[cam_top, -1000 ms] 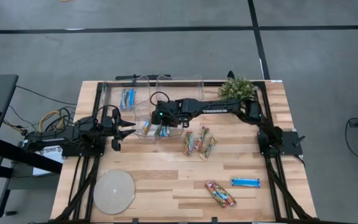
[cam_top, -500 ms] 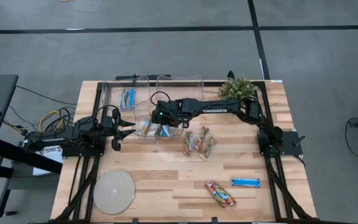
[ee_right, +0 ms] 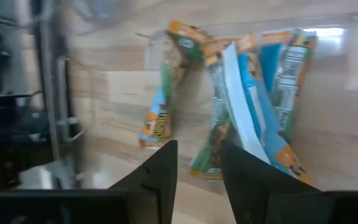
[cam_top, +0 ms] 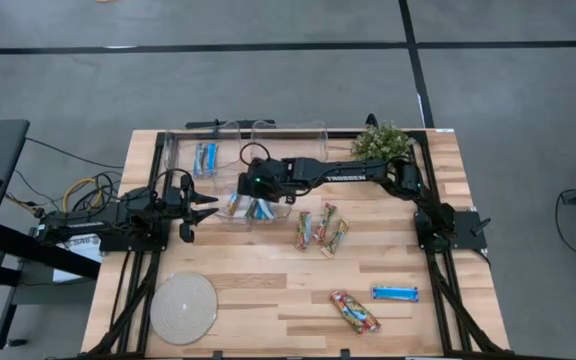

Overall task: Pick and place Granola Bars by type
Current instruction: Put the orange granola bar into the bottom transparent bin

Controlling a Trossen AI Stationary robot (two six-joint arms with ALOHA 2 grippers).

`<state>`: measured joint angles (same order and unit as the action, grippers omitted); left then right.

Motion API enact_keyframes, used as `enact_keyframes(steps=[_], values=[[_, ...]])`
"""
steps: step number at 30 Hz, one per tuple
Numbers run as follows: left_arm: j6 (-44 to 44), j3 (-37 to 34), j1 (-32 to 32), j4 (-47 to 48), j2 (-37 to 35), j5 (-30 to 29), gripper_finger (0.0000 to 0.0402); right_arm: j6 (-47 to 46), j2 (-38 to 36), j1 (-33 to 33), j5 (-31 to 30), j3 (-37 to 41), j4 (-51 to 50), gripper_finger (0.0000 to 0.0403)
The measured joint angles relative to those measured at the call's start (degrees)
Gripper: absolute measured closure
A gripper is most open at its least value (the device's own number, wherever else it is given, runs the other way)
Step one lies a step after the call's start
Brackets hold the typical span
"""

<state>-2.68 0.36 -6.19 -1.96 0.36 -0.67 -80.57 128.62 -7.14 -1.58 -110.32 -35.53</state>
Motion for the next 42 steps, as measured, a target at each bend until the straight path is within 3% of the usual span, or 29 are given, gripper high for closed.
enact_keyframes(steps=[13, 26, 32, 42], values=[[0.02, 0.00, 0.01, 0.00, 0.00, 0.02, 0.0274, 3.01, -0.04, 0.00, 0.00, -1.28, 4.66, 0.0290], [0.01, 0.00, -0.01, 0.01, 0.00, 0.04, 0.0274, 21.46, -2.67, 1.40, -2.03, -7.04, -1.97, 0.0290], [0.02, 0.00, 0.01, 0.04, 0.02, 0.24, 0.0274, 32.11, -8.93, 2.48, -7.72, -6.97, -13.06, 0.0290], [0.02, 0.00, 0.01, 0.04, 0.02, 0.22, 0.0274, 35.39, -18.89, 4.21, -15.41, -5.64, -32.04, 0.0290]])
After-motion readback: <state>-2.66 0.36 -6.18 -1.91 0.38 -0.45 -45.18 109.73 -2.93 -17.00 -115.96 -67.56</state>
